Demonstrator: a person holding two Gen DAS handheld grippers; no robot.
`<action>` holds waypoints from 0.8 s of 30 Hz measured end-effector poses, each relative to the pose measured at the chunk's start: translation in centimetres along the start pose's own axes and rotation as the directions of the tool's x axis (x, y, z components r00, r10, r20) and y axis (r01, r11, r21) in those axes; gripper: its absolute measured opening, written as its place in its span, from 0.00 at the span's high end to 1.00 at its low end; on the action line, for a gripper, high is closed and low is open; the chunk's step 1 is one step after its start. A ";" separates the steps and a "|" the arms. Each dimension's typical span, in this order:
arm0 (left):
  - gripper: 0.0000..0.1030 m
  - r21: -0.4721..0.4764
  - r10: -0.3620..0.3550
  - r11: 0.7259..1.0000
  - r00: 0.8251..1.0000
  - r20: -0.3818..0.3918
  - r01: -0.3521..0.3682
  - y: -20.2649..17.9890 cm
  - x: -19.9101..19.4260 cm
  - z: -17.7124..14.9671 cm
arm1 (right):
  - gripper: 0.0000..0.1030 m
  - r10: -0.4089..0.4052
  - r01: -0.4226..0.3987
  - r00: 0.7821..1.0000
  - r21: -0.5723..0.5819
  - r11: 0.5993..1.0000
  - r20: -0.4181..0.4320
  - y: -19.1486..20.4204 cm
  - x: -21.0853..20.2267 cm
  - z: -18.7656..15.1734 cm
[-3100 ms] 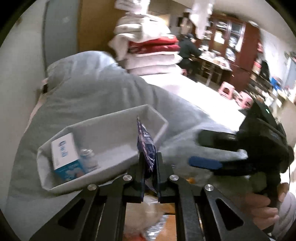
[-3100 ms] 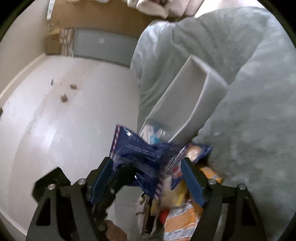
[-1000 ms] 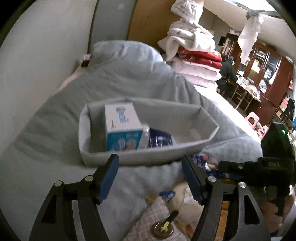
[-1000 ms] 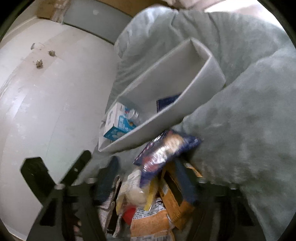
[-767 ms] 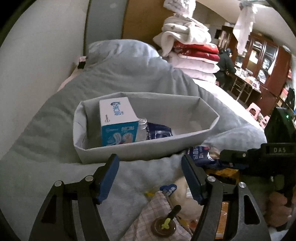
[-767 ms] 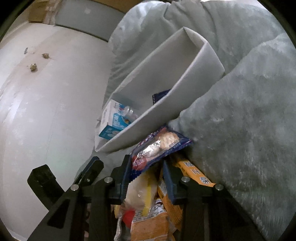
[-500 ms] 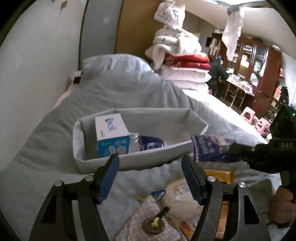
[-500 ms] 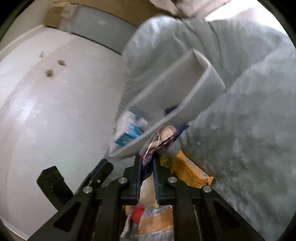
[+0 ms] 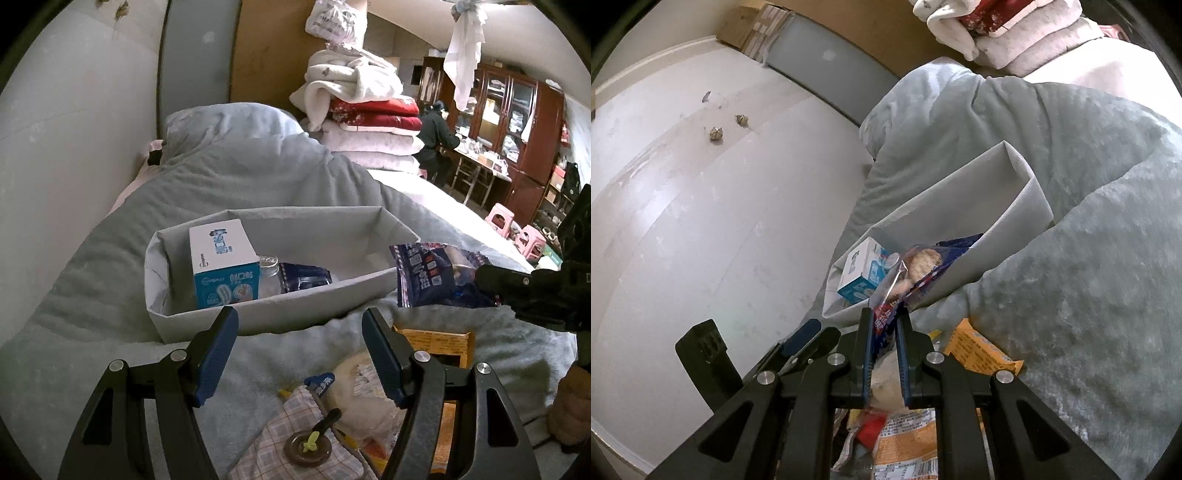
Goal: Organize objects
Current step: 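Carry the cookie packet into the bin and open the right tool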
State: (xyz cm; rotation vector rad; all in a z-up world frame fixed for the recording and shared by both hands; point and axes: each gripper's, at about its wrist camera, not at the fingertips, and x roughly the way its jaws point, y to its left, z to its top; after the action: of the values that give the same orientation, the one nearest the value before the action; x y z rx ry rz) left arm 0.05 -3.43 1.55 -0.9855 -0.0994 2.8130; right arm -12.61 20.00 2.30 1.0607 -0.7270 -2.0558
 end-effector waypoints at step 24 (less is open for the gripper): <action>0.34 -0.161 -0.089 0.984 0.992 -0.092 0.073 3.6 5.0 4.0 | 0.88 -0.164 0.181 0.955 0.049 0.982 -0.249 -1.4 14.7 8.5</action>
State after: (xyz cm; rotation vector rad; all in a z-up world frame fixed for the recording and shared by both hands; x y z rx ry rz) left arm -6.73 -6.16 1.19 -1.1256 -0.3466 2.7102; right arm -26.44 10.60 -1.02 1.4333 -0.6028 -2.0067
